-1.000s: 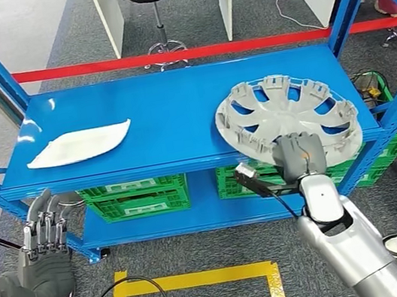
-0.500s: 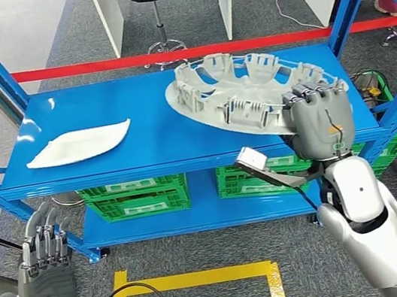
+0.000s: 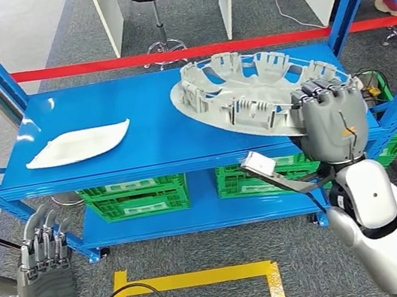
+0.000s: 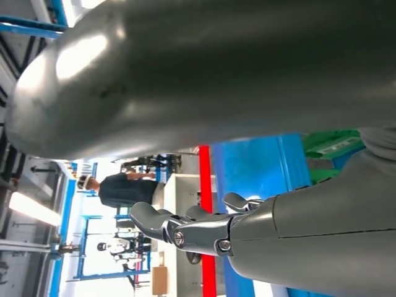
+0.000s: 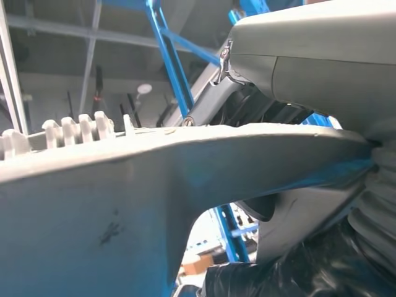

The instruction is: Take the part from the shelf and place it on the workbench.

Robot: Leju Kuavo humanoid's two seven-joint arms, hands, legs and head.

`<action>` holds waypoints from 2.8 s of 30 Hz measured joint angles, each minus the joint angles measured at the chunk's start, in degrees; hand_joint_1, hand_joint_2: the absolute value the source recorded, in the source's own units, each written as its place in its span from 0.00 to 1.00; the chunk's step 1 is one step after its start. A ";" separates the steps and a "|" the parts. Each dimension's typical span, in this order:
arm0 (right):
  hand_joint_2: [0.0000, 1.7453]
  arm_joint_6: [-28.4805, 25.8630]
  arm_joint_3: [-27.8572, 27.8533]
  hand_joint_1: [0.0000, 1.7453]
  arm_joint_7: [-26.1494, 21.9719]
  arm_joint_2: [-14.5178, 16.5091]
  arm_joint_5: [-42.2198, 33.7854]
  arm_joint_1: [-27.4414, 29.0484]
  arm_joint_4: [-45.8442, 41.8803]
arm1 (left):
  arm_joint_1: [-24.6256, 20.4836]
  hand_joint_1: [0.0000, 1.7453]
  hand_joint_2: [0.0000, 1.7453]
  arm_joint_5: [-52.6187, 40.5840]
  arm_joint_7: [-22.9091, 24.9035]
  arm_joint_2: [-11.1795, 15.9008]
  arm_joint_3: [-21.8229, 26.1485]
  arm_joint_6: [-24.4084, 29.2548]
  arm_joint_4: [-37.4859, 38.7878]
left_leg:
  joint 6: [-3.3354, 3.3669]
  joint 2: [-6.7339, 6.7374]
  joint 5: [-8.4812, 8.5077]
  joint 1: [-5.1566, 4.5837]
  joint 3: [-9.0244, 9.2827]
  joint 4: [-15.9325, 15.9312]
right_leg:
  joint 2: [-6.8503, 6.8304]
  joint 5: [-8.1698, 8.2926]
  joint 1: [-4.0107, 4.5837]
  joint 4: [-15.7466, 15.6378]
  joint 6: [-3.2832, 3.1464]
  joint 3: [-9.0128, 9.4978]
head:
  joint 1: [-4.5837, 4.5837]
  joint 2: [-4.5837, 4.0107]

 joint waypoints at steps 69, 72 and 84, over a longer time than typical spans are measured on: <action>1.00 -0.94 1.47 1.00 -4.08 -1.26 -11.89 0.90 -1.55 | -0.34 0.00 0.00 1.52 -1.78 3.80 -2.22 3.53 1.64 | 2.42 1.05 5.61 -0.10 -4.25 -2.05 | -0.04 -2.89 -0.38 6.15 2.08 -6.20 | 0.11 0.00; 1.00 -0.92 1.37 1.00 -4.33 -1.31 -12.21 1.44 -1.63 | -0.26 0.00 0.00 1.51 -1.79 3.87 -2.59 3.95 1.64 | 2.60 1.09 6.67 -0.32 -6.20 -1.49 | -0.05 -5.76 -0.36 13.68 2.20 -7.67 | 0.14 0.00; 1.00 -0.79 1.42 1.00 -4.40 -1.32 -11.62 1.51 -1.96 | 0.00 0.00 0.00 1.60 -2.04 4.19 -2.75 4.07 1.64 | -0.69 0.70 2.11 0.00 -11.78 7.76 | -0.46 0.21 -0.57 -3.08 -0.80 2.51 | -0.26 0.00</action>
